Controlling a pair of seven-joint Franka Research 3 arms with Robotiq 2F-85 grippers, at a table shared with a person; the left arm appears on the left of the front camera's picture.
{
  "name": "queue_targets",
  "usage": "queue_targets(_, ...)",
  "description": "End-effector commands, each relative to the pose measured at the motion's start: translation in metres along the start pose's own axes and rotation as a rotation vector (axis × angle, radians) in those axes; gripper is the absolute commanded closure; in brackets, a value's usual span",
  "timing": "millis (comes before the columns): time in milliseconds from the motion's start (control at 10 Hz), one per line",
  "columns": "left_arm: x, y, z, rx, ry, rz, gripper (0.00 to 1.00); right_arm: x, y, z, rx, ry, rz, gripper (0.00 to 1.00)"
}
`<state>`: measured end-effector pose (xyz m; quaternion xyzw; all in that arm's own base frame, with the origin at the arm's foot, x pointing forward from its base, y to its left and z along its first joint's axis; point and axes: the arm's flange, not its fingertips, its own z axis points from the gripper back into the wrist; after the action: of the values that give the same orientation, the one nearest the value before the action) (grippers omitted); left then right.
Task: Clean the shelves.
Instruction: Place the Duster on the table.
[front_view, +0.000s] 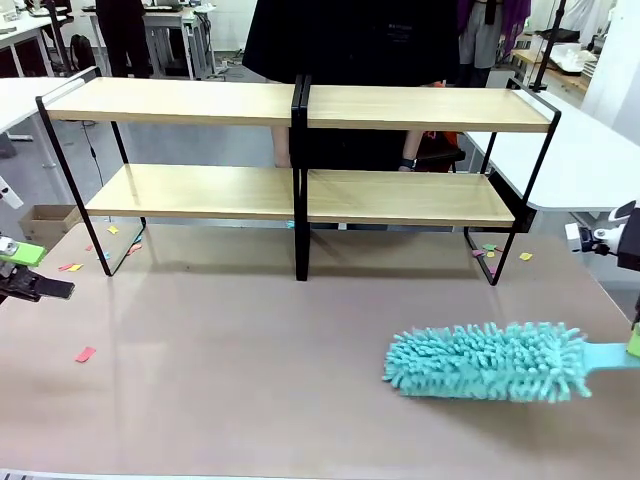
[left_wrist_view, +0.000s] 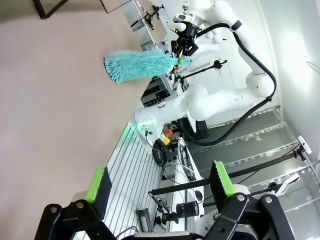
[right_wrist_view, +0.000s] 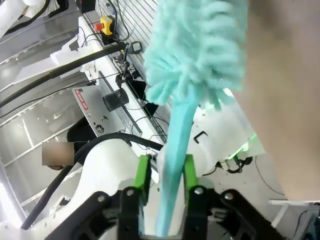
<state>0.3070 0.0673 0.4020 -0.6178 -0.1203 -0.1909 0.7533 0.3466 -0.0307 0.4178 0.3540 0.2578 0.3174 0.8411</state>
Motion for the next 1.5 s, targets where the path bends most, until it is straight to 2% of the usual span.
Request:
queue_targets(0, 0.0, -0.003, -0.003, -0.024, -0.015, 0.012, 0.0, 0.005, -0.003, 0.006, -0.004, -0.029, -0.031, 0.0)
queue_targets(100, 0.0, -0.003, -0.003, -0.024, -0.015, 0.012, 0.0, 0.004, -0.005, 0.009, -0.039, -0.071, -0.06, 0.0)
queue_targets(400, 0.0, -0.003, -0.003, -0.024, -0.015, 0.012, 0.0, -0.006, -0.002, 0.019, -0.118, -0.353, -0.083, 0.0)
queue_targets(600, 0.0, -0.003, -0.003, -0.024, -0.015, 0.012, 0.0, -0.018, -0.001, 0.025, -0.139, -0.478, -0.11, 0.0)
queue_targets(700, 0.0, -0.003, -0.003, -0.024, -0.015, 0.012, 0.0, -0.032, 0.004, 0.03, -0.103, -0.553, -0.088, 0.0)
queue_targets(800, 0.0, -0.003, -0.003, -0.024, -0.015, 0.012, 0.0, -0.049, 0.008, 0.037, -0.104, -0.664, -0.106, 0.0)
queue_targets(900, 0.0, -0.003, -0.003, -0.024, -0.015, 0.012, 0.0, -0.071, 0.011, 0.046, -0.122, -0.842, -0.165, 0.0)
queue_targets(1000, 0.0, -0.003, -0.003, -0.024, -0.015, 0.012, 0.0, -0.088, 0.019, 0.051, -0.011, -0.821, -0.064, 0.0)
queue_targets(1100, 0.0, -0.003, -0.003, -0.024, -0.015, 0.012, 0.0, -0.105, 0.03, 0.053, 0.083, -0.818, -0.029, 0.0)
queue_targets(1200, 0.0, -0.003, -0.003, -0.024, -0.015, 0.012, 0.0, -0.118, 0.043, 0.052, 0.219, -0.825, -0.024, 0.0)
queue_targets(1400, 0.0, -0.003, -0.003, -0.024, -0.015, 0.012, 0.0, -0.138, 0.066, 0.051, 0.404, -0.884, -0.079, 0.0)
